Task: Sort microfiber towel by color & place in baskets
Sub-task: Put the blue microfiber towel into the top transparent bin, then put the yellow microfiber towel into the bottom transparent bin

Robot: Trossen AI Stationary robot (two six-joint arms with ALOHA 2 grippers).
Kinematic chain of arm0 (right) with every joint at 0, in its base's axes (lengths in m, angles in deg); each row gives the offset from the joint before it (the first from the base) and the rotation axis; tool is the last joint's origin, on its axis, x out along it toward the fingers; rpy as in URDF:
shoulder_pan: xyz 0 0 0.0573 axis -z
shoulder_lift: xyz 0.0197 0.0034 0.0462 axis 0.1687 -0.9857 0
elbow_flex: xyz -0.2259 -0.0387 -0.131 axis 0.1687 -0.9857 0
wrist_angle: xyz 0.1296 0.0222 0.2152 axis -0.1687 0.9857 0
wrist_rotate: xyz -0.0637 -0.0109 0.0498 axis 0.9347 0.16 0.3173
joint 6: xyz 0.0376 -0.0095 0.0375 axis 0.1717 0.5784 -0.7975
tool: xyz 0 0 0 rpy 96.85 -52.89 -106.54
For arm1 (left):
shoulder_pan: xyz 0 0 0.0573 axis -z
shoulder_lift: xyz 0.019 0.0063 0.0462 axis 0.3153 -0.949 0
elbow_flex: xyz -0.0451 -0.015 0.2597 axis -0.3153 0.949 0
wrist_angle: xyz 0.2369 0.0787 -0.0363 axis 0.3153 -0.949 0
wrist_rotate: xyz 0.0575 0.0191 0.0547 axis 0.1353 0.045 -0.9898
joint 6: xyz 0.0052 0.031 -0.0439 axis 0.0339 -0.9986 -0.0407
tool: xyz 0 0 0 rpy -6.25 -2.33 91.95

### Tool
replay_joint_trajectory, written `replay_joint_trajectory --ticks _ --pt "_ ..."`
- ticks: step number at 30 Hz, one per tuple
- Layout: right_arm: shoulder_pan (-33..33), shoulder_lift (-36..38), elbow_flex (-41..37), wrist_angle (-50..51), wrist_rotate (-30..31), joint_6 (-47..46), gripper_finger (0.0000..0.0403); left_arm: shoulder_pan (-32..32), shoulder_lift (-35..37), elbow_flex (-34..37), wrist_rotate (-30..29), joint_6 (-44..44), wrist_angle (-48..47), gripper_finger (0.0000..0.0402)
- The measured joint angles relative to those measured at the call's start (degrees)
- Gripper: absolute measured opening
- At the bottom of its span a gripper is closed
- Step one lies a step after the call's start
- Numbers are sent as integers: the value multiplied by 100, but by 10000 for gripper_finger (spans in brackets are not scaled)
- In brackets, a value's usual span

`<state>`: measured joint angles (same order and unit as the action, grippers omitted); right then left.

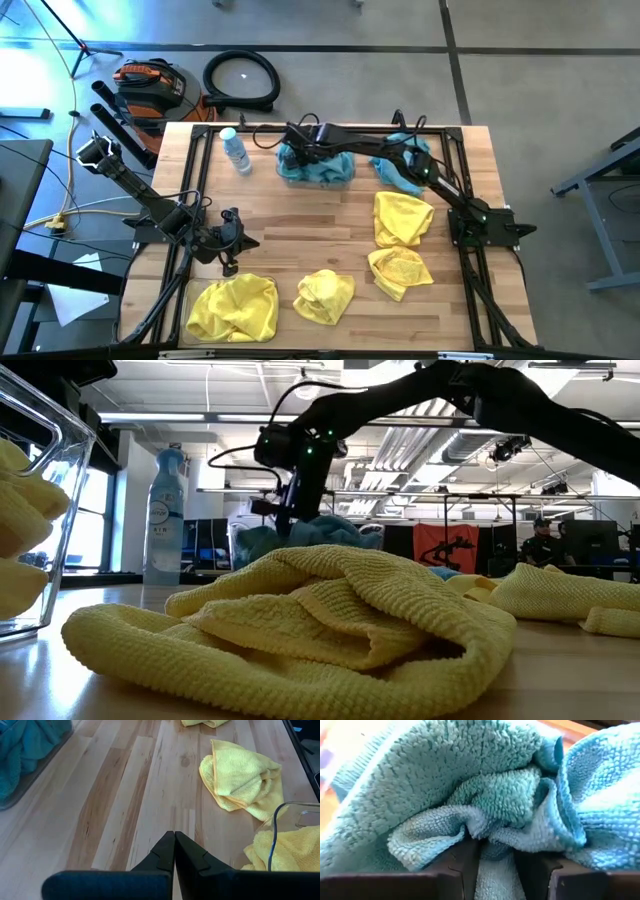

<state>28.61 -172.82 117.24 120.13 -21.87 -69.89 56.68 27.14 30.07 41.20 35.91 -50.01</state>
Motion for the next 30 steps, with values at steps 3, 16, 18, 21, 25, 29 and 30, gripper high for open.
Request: replay_joint_trajectory --ticks 3,16,18,21,25,29,30 --pt "-20 223 -21 104 39 132 117 0 1 0 2 0 -4 0" --pt "-626 1442 -9 592 1506 754 117 0 1 0 9 11 -4 0" --pt "-833 1478 -9 811 1855 760 117 0 0 0 11 12 -3 0" --pt "-1202 1483 -9 1358 2314 720 117 0 1 0 15 91 -11 0" --pt "-1787 1483 -9 2359 3188 67 117 -2 1 0 116 148 -13 0" --pt "-2493 1487 -18 3423 4009 -971 117 0 -1 0 210 258 -13 0" --pt "-2664 1516 -122 3359 4149 -1069 117 0 -1 0 212 263 -8 0"
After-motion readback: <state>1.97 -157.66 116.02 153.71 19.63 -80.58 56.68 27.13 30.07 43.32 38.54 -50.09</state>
